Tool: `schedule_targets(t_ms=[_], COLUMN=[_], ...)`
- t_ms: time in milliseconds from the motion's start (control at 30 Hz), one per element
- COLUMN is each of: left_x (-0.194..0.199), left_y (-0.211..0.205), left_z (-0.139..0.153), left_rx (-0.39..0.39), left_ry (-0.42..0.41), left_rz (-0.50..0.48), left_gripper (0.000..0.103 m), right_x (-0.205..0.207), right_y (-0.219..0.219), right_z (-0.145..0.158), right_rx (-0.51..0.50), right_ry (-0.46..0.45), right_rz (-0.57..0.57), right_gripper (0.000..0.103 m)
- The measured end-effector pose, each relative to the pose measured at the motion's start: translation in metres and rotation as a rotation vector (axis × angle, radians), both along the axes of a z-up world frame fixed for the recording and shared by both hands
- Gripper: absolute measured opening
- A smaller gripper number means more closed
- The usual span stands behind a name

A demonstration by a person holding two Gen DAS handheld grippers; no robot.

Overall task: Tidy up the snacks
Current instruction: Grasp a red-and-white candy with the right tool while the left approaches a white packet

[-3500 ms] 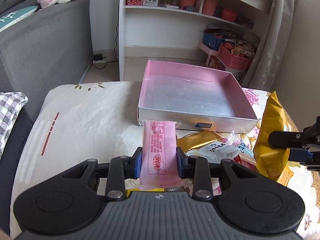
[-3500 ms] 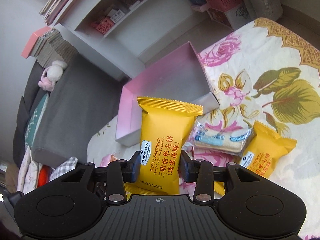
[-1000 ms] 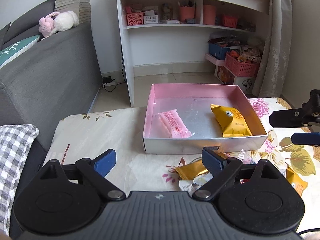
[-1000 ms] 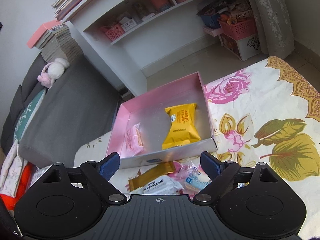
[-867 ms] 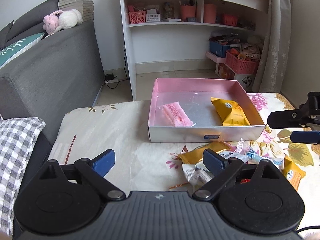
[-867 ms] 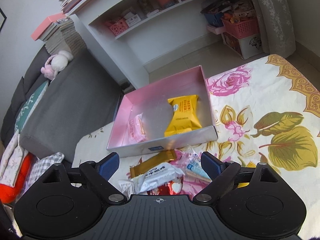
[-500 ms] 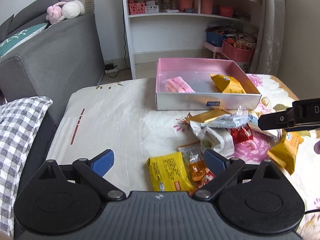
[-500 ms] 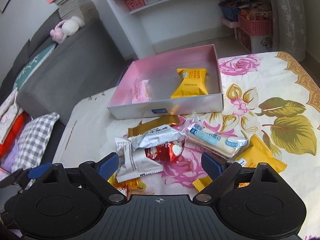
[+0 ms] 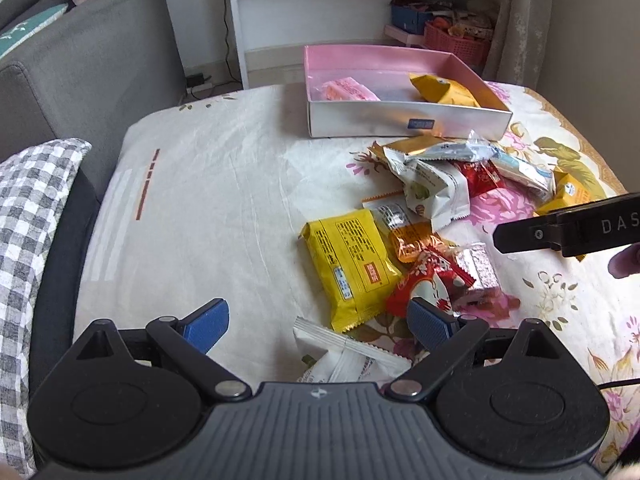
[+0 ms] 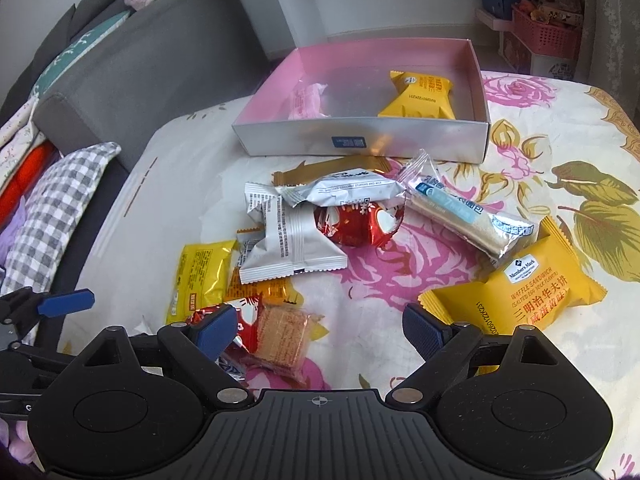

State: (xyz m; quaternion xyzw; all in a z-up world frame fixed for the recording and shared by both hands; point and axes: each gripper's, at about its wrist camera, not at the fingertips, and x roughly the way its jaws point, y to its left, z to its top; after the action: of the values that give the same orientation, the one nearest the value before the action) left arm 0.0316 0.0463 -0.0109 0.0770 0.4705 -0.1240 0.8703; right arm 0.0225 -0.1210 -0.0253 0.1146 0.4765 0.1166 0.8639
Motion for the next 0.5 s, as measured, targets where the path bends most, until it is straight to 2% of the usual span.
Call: schedule_targets(t_ms=[167,267,500], left_x=[0.000,-0.001,-0.003], left_y=[0.000,-0.001,-0.002], left_z=[-0.005,-0.010,-0.015], left_rx=[-0.005,0.014,0.045], left_ry=[0.063,0.095,0.130], left_rz=[-0.056,-0.079,-0.121], left_gripper=[0.088,0.080,0.069], right_x=[-0.001,-0.001,-0.003], right_y=[0.015,0.026,0.050], right_z=[-0.002,-0.005,-0.009], right_rx=[-0.011,-0.023,-0.035], right_ry=[-0.006,-0.007,-0.028], right_rz=[0.063,0.120,0.247], right_gripper=[0.091,0.091,0.091])
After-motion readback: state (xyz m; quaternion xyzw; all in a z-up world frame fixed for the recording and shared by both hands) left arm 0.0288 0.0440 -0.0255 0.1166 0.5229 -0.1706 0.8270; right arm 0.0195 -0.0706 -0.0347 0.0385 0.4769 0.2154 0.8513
